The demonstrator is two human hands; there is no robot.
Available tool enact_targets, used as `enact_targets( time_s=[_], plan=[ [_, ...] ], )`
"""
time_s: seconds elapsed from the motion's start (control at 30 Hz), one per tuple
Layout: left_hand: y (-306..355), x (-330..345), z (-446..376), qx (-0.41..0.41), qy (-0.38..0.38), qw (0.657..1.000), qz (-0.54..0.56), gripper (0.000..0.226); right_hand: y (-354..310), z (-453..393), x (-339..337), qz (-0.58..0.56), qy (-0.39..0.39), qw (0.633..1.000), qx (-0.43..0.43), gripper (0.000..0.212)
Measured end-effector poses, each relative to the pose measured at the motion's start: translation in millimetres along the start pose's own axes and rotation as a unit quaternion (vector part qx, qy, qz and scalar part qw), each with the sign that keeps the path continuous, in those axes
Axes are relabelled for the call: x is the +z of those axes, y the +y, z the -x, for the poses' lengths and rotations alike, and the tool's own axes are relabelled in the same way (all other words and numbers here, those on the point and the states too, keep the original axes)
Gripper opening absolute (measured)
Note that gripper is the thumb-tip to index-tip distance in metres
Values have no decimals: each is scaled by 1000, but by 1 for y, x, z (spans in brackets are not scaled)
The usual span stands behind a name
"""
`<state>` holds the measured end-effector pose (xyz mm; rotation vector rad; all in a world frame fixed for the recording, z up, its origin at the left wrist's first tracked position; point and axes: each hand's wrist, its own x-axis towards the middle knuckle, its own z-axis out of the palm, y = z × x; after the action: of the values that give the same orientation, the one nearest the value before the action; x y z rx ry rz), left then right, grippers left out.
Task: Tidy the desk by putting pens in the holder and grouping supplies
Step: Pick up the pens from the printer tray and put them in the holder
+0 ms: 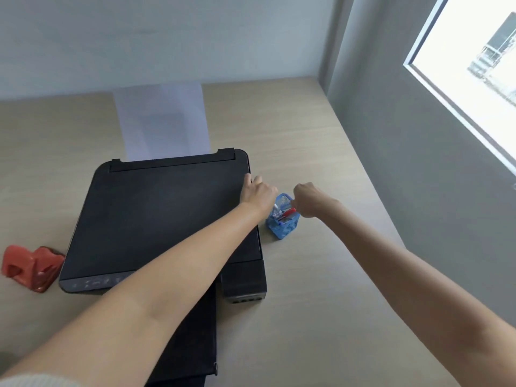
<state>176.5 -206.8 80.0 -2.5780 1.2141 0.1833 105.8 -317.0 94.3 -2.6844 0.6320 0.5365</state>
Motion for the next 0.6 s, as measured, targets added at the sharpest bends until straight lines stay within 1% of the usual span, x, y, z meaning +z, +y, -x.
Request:
enact_targets(
  time_s=[0.07, 0.13, 0.17, 0.23, 0.3, 0.37, 0.43, 0.5, 0.53, 0.6],
  plan=[
    [0, 3, -2, 6, -3, 1000, 21, 17, -1, -1, -5, 6, -11, 1000, -11, 24],
    [-6, 3, 6, 13, 31, 996, 85, 28, -3, 2, -11, 27, -1, 999, -24, 19],
    [-12, 0, 14, 16, 61, 990, 126, 33, -4, 4, -14, 39, 15, 999, -25, 15],
    [-33, -5, 42, 14, 133, 968, 210, 38, -14, 11, -18, 51, 55, 997, -34, 16],
    [-60, -8, 74, 17, 197, 935, 293, 38, -26, 17, -23, 30, 106, 992, -63, 19],
    [-97, -6, 117, 1, 221, 902, 372, 35, -48, 23, -23, -25, 158, 981, -108, 25],
    [-136, 0, 159, -41, 215, 882, 418, 29, -78, 37, -20, -84, 193, 965, -159, 25],
    [-181, 14, 208, -116, 204, 875, 424, 18, -121, 59, -10, -131, 221, 941, -221, 23],
    [-203, 27, 234, -156, 195, 874, 417, 13, -146, 73, -2, -148, 228, 928, -256, 21],
    [-242, 61, 284, -223, 169, 877, 390, 5, -194, 99, 22, -175, 205, 909, -319, 18]
  ],
)
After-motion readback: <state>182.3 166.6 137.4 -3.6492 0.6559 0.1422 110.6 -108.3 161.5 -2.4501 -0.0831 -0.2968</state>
